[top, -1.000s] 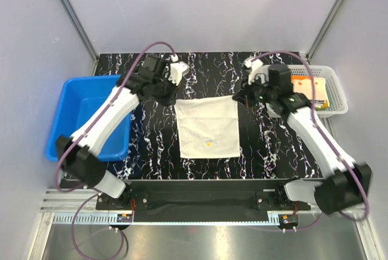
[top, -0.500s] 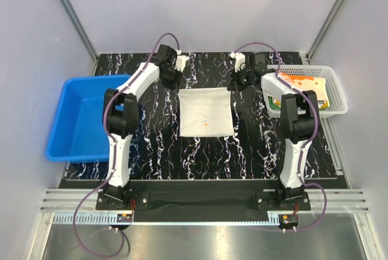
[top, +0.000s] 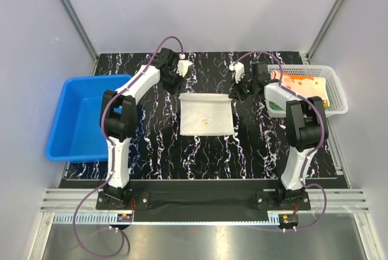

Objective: Fold and stack the towels
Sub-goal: Fold the towel

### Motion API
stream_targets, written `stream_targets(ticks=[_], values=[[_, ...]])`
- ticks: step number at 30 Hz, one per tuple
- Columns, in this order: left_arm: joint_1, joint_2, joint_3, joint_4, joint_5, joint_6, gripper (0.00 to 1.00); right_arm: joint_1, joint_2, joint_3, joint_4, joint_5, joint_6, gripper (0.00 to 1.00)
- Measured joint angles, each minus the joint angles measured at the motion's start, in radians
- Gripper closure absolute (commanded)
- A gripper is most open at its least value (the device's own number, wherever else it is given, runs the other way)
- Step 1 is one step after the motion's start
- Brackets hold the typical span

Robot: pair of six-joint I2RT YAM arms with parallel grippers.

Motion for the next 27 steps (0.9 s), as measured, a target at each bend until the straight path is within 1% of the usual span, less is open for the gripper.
stream_targets(ticks=[5,8,16,21,27], values=[[-0.019,-0.100,-0.134,0.019,0.015,0.002,1.00,0.000,-0.156,-0.163,0.043,-0.032,-0.059,1.00],[-0.034,-0.161,-0.206,0.035,0.019,0.002,1.00,0.001,-0.219,-0.217,0.049,-0.035,-0.083,1.00],[-0.074,-0.286,-0.382,0.069,0.019,-0.009,1.00,0.001,-0.297,-0.325,0.031,-0.064,-0.092,1.00],[-0.088,-0.325,-0.434,0.081,0.019,-0.021,1.00,0.001,-0.340,-0.383,0.004,-0.074,-0.091,0.99],[-0.101,-0.332,-0.491,0.091,0.019,-0.028,1.00,0.020,-0.364,-0.432,-0.030,-0.080,-0.090,0.97]])
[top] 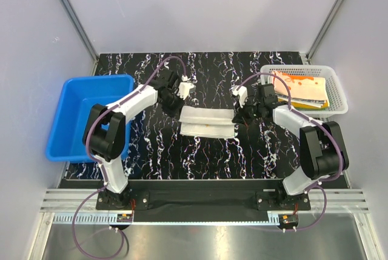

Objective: Fold and stack the towels
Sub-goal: Fold the towel

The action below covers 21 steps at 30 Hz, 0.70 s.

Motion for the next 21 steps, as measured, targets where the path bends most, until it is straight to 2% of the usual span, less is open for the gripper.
stream_targets(ticks=[8,11,12,13,21], values=[[-0.035,-0.013,-0.083,0.002,-0.005,-0.022,1.00,0.029,-0.058,-0.036,-0.053,0.022,0.003,0.94],[-0.037,-0.028,-0.097,0.005,-0.006,-0.029,0.99,0.043,-0.062,-0.041,-0.065,0.033,0.003,0.88],[-0.038,-0.032,-0.102,0.007,-0.007,-0.032,0.97,0.050,-0.061,-0.041,-0.072,0.040,0.003,0.79],[-0.039,-0.033,-0.105,0.006,-0.010,-0.034,0.88,0.058,-0.059,-0.041,-0.080,0.050,0.004,0.77],[-0.046,-0.033,-0.110,-0.008,-0.031,-0.049,0.68,0.090,-0.007,-0.041,-0.159,0.122,0.003,0.57]])
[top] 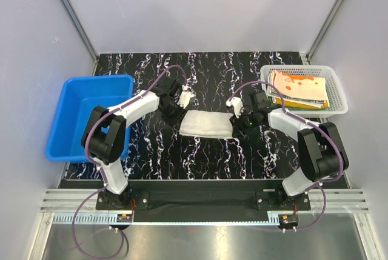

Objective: Fold and stack the towels
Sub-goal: Fold the towel, then neatly place the folded towel into the bin

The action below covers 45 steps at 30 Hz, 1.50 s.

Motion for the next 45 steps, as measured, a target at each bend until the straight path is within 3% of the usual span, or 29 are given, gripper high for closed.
stream_targets(ticks=[4,8,11,15,22,31,36,45], values=[[-0.002,-0.014,0.000,-0.015,0.000,-0.011,0.63,0.000,-0.055,0.000,-0.015,0.012,0.008,0.46],[-0.002,-0.056,0.017,-0.037,0.006,-0.034,0.65,0.000,-0.124,0.027,-0.046,0.002,0.031,0.47],[-0.002,-0.074,0.034,-0.004,0.030,-0.079,0.69,0.000,-0.125,0.068,-0.042,-0.022,0.090,0.54],[-0.002,-0.077,0.023,0.057,0.046,-0.163,0.70,0.001,-0.084,0.103,-0.022,-0.060,0.226,0.75],[-0.003,-0.008,-0.040,0.135,0.032,-0.317,0.70,0.001,0.129,0.144,-0.036,-0.042,0.357,0.87],[-0.008,0.009,-0.125,0.177,0.008,-0.448,0.69,0.001,0.197,0.198,-0.109,0.080,0.414,0.81],[-0.009,0.006,-0.124,0.180,-0.003,-0.473,0.61,0.001,0.191,0.238,-0.137,0.117,0.455,0.77],[-0.005,0.014,0.053,0.134,-0.037,-0.490,0.61,0.001,0.209,0.400,-0.163,0.168,0.502,0.79]])
